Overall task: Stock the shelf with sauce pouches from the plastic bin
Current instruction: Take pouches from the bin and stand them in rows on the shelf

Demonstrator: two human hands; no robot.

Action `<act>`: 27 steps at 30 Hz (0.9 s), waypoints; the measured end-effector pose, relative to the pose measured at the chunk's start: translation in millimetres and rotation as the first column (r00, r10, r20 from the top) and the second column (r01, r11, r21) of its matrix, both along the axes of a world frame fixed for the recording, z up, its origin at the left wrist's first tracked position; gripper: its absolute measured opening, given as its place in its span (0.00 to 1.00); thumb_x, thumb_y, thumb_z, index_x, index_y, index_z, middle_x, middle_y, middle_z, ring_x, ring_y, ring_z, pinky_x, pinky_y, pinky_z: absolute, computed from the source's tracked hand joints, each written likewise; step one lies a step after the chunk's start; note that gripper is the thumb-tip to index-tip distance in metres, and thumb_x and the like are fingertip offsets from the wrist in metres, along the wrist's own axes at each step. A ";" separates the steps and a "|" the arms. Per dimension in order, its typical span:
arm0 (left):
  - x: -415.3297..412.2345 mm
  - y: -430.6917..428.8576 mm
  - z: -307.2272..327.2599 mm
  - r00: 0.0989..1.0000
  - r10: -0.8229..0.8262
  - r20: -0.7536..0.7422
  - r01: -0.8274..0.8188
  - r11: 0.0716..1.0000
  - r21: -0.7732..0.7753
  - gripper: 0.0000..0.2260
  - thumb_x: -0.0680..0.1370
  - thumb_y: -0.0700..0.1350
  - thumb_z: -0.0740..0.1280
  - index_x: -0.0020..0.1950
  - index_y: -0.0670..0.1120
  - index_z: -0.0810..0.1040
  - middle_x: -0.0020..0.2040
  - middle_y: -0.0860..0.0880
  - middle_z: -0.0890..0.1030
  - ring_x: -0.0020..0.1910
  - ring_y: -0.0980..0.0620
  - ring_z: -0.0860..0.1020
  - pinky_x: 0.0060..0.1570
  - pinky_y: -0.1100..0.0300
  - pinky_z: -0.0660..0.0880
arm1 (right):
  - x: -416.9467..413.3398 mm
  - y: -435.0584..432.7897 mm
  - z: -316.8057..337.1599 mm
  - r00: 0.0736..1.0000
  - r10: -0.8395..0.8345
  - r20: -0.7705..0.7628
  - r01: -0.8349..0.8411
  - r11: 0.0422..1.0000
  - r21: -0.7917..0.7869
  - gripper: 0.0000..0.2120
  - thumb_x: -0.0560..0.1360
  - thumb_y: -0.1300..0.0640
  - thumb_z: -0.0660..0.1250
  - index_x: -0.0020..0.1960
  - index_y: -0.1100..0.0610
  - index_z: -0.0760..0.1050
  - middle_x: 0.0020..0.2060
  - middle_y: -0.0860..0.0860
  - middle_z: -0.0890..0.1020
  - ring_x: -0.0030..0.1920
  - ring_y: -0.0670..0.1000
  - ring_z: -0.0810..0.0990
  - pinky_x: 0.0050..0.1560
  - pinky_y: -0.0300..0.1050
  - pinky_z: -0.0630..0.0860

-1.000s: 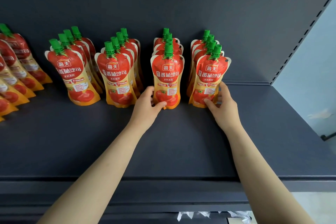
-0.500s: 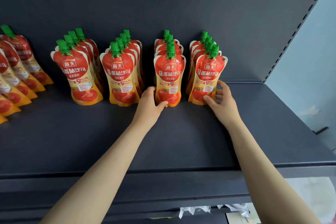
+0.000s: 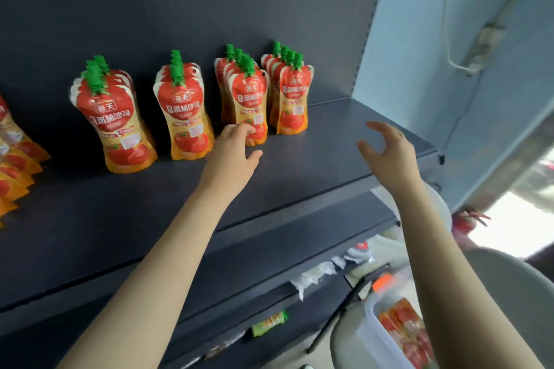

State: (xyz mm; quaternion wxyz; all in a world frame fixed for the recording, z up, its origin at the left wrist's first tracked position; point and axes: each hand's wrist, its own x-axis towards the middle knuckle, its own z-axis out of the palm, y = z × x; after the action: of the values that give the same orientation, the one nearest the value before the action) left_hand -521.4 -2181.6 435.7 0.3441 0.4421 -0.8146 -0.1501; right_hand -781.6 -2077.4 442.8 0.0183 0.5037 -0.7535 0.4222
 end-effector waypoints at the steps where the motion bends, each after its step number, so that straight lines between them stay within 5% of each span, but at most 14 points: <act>1: -1.2 11.5 2.5 0.999 -0.036 0.009 0.037 0.999 -0.037 0.18 0.78 0.44 0.68 0.67 0.45 0.72 0.65 0.46 0.73 0.63 0.45 0.73 0.62 0.49 0.72 | 2.5 22.3 -1.2 0.999 -0.041 -0.028 0.041 0.999 -0.006 0.19 0.76 0.57 0.69 0.65 0.59 0.75 0.63 0.56 0.78 0.65 0.57 0.74 0.66 0.45 0.65; 6: -38.6 73.6 -9.6 0.952 -0.306 0.017 0.306 0.947 -0.095 0.17 0.77 0.42 0.68 0.65 0.42 0.73 0.63 0.44 0.74 0.62 0.43 0.73 0.60 0.48 0.71 | 3.9 140.2 -31.8 0.964 -0.244 -0.106 0.252 0.966 0.064 0.18 0.76 0.55 0.69 0.65 0.56 0.75 0.61 0.56 0.79 0.61 0.59 0.76 0.63 0.54 0.71; 14: -142.6 162.2 -106.1 0.766 -0.629 0.135 0.616 0.778 0.125 0.17 0.75 0.42 0.70 0.64 0.41 0.75 0.60 0.42 0.77 0.57 0.39 0.75 0.60 0.47 0.72 | -22.2 293.3 -128.7 0.852 -0.523 0.002 0.500 0.816 0.291 0.18 0.74 0.57 0.70 0.63 0.57 0.76 0.60 0.55 0.80 0.61 0.57 0.76 0.63 0.54 0.73; 19: -204.2 198.6 -181.7 0.641 -0.742 0.197 0.645 0.660 0.384 0.17 0.79 0.47 0.66 0.67 0.44 0.73 0.64 0.45 0.74 0.64 0.43 0.72 0.64 0.49 0.69 | -58.3 342.4 -203.8 0.785 -0.607 0.119 0.476 0.716 0.510 0.18 0.74 0.54 0.69 0.63 0.55 0.76 0.61 0.52 0.79 0.64 0.54 0.74 0.65 0.51 0.71; 27: -295.7 216.1 -297.6 0.525 -0.782 0.336 0.436 0.586 0.683 0.20 0.80 0.48 0.64 0.72 0.46 0.68 0.70 0.46 0.70 0.70 0.45 0.68 0.68 0.50 0.66 | -131.6 371.7 -313.5 0.701 -0.640 0.315 0.257 0.638 0.726 0.19 0.77 0.55 0.67 0.66 0.58 0.73 0.64 0.54 0.78 0.65 0.54 0.74 0.64 0.44 0.66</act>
State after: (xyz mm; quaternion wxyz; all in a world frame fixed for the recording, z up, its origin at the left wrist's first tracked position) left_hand -817.1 -1965.5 138.1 -0.1499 0.2096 -0.9088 -0.3281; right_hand -913.2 -1705.7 129.3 -0.2582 0.1214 -0.9257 0.2485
